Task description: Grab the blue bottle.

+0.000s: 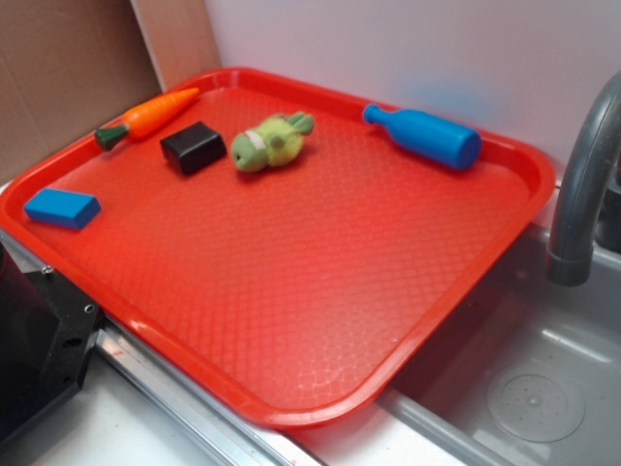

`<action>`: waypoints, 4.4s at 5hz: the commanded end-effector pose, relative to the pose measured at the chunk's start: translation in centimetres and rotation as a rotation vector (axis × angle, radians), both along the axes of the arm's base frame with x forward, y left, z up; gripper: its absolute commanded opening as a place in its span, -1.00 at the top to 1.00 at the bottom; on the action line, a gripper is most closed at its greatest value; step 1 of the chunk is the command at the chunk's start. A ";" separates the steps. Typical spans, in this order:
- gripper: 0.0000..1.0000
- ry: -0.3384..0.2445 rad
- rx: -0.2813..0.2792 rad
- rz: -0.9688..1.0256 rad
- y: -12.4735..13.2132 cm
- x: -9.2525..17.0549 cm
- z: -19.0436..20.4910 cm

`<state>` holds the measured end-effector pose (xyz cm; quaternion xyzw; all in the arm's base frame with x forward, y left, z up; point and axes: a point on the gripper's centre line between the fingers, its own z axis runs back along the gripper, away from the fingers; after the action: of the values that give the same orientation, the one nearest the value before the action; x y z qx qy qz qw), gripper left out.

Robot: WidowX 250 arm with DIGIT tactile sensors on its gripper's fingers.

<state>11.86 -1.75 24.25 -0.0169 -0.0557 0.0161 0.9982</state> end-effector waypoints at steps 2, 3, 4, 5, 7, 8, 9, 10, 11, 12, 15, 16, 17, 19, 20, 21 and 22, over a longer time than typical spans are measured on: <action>-1.00 -0.033 0.067 -0.249 -1.5 5.0 -3.9; -1.00 -0.157 0.165 -0.490 -7.5 9.9 -3.3; -1.00 -0.157 0.165 -0.490 -7.5 9.9 -3.3; -1.00 -0.157 0.165 -0.490 -7.5 9.9 -3.3; -1.00 -0.299 0.238 -0.636 -8.5 13.6 -5.8; -1.00 -0.356 0.263 -0.668 -8.4 16.3 -7.3; -1.00 -0.355 0.248 -0.695 -7.9 18.9 -9.3; -1.00 -0.317 0.237 -0.740 -8.2 21.1 -11.6; -1.00 -0.272 0.211 -0.763 -8.4 22.9 -13.9; -1.00 -0.263 0.213 -0.798 -8.6 24.3 -14.8; -1.00 -0.314 0.147 -0.838 -8.8 25.5 -17.3; -1.00 -0.312 0.076 -0.817 -8.6 24.3 -16.2; -1.00 -0.267 0.046 -0.780 -9.5 20.6 -14.0; -1.00 -0.226 0.113 -0.825 -12.6 16.5 -11.2; -1.00 -0.284 0.164 -0.828 -11.1 18.8 -12.1; -1.00 -0.274 0.190 -0.811 -9.9 20.8 -13.9; -1.00 -0.281 0.203 -0.743 -8.9 21.9 -15.4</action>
<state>32.93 -10.03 6.66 0.0597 -0.1489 -0.3584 0.9197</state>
